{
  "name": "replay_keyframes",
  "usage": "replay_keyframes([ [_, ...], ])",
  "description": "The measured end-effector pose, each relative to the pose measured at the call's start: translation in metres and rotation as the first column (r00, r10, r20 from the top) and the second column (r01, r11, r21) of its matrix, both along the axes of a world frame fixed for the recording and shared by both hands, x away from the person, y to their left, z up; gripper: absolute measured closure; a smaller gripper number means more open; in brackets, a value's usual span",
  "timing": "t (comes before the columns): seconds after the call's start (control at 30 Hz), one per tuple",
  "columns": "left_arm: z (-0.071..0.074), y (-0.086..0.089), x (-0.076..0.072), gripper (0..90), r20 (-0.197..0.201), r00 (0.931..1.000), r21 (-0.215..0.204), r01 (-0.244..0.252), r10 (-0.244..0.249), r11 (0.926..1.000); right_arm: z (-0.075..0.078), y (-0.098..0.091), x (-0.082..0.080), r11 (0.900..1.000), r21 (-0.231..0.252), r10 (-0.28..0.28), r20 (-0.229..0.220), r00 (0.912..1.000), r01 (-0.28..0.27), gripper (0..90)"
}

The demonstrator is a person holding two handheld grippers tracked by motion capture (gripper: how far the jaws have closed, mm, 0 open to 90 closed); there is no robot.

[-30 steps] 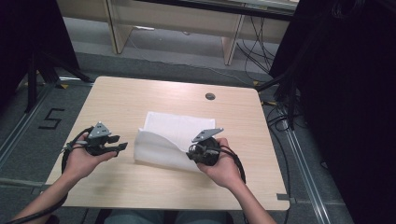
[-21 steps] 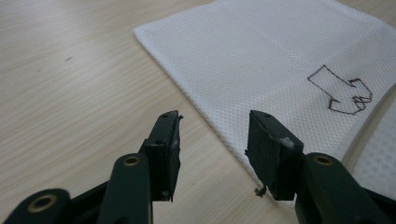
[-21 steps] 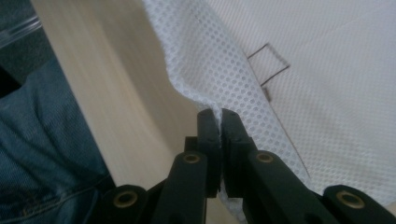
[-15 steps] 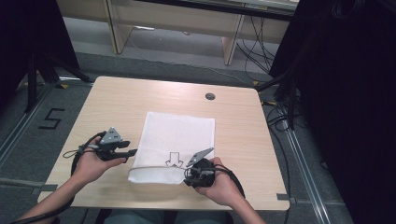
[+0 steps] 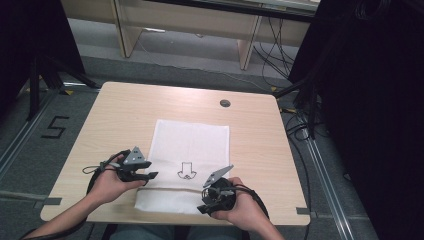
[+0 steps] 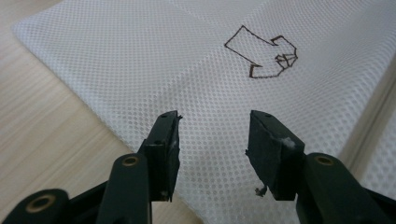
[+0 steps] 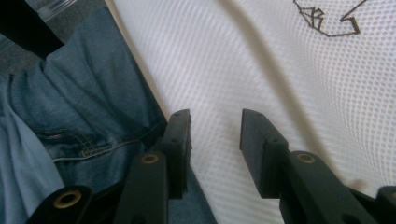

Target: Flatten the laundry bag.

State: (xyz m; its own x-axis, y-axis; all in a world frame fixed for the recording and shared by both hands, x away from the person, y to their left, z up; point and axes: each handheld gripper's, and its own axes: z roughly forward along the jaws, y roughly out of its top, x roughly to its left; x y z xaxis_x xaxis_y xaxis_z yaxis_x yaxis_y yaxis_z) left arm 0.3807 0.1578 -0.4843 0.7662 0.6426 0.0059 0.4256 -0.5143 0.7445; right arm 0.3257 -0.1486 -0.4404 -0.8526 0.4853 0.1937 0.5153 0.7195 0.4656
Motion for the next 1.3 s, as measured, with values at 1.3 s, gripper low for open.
replay_keyframes([
  [1.3, -0.016, -0.007, -0.007, 75.7, -0.124, 0.9878, 0.152, 0.113, -0.094, 0.9819, -0.04, -0.034, 0.048, 0.9438, -0.201, -0.248, 0.094, 0.9642, 0.262, 90.0],
])
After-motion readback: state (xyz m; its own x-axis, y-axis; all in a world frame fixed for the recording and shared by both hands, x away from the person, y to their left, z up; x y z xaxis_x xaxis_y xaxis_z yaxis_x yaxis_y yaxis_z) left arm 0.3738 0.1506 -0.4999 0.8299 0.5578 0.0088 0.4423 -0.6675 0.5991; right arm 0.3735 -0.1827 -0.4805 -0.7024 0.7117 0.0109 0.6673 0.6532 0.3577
